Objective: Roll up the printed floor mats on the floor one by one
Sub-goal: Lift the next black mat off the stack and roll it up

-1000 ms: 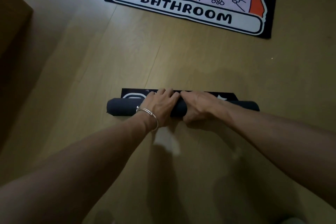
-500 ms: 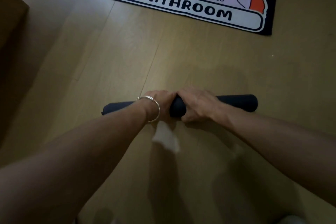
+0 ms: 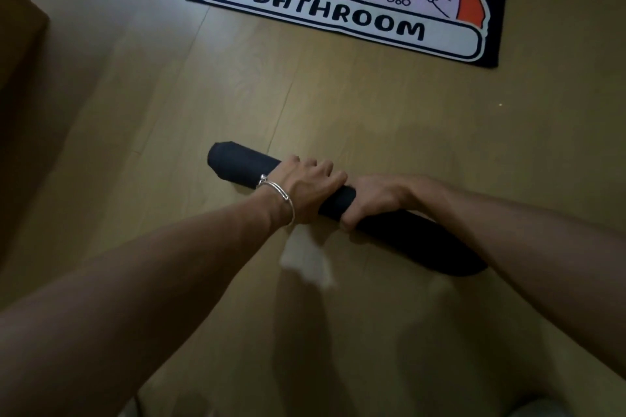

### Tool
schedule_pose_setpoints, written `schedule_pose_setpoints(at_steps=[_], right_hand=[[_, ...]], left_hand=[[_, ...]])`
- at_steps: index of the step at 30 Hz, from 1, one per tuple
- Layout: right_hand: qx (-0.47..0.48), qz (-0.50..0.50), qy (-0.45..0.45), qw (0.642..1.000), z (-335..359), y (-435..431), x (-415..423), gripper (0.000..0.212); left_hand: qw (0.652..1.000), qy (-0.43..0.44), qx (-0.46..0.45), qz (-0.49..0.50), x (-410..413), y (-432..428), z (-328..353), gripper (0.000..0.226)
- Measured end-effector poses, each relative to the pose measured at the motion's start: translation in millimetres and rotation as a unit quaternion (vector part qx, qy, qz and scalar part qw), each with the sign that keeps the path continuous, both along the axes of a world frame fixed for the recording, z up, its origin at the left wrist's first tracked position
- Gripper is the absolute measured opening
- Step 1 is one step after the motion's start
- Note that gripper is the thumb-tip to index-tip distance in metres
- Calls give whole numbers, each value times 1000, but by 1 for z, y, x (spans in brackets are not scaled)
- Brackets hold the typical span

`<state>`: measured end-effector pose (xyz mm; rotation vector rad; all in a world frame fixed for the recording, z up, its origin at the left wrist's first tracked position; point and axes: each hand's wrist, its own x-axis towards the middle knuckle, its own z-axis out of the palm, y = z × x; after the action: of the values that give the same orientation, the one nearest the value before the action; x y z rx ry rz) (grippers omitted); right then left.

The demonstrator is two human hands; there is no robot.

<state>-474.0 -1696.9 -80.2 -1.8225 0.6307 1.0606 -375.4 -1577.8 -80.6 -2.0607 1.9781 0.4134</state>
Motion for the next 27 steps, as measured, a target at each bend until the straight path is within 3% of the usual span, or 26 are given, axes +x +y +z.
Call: schedule_pose_setpoints(at_steps=[3,6,9,12,15,19,22,25,27], right_hand=[[57,-37,22,997,3,0,-3,32],[-70,21,-60,996,3,9,0,51],[-212,93,-139,963,4,23,5,74],[-242,146,-127,951,9,32,11,72],[-245,168,-100,950,16,33,16,64],[-273,184,-103,939,18,21,19,60],[-301,202,-130,923,16,12,18,61],[-359,250,-230,869,16,2,11,53],[-385,272,-322,821,16,-3,6,44]], left_hand=[[998,42,42,-1,2,-3,6,53],[995,54,78,26,8,-6,9,61],[976,118,142,114,19,-6,13,70],[953,175,184,166,25,-5,16,66],[959,149,183,156,22,-5,15,62],[983,62,112,129,13,-4,7,59],[984,51,73,156,12,-9,4,54],[957,171,106,209,18,-18,10,56],[906,288,162,264,22,-21,17,59]])
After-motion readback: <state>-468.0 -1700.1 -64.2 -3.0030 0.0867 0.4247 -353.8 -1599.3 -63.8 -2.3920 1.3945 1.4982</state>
